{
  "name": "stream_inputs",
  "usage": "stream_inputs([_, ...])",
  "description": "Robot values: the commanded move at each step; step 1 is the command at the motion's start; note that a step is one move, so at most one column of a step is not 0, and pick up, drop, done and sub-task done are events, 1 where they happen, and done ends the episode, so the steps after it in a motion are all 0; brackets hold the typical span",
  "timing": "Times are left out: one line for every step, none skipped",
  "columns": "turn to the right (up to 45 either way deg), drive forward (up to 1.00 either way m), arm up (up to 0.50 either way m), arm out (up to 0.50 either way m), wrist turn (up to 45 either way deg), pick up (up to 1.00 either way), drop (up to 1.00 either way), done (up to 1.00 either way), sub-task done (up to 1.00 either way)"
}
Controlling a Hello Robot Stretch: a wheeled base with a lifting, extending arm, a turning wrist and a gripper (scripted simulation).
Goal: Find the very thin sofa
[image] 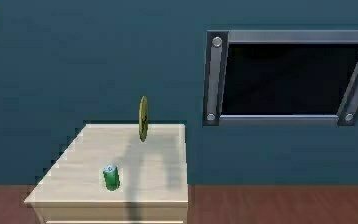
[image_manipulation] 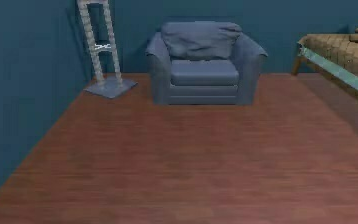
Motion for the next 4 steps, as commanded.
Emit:
stream_inputs([-45.0, 0.00, 0.00, 0.00, 0.0, 0.00, 0.00, 0.00, 0.00])
stream_inputs([-36.0, 0.00, 0.00, 0.00, 0.0, 0.00, 0.00, 0.00, 0.00])
stream_inputs([0.0, 1.00, 0.00, 0.00, 0.0, 0.00, 0.00, 0.00, 0.00])
stream_inputs([-3.0, 0.00, 0.00, 0.00, 0.0, 0.00, 0.00, 0.00, 0.00])
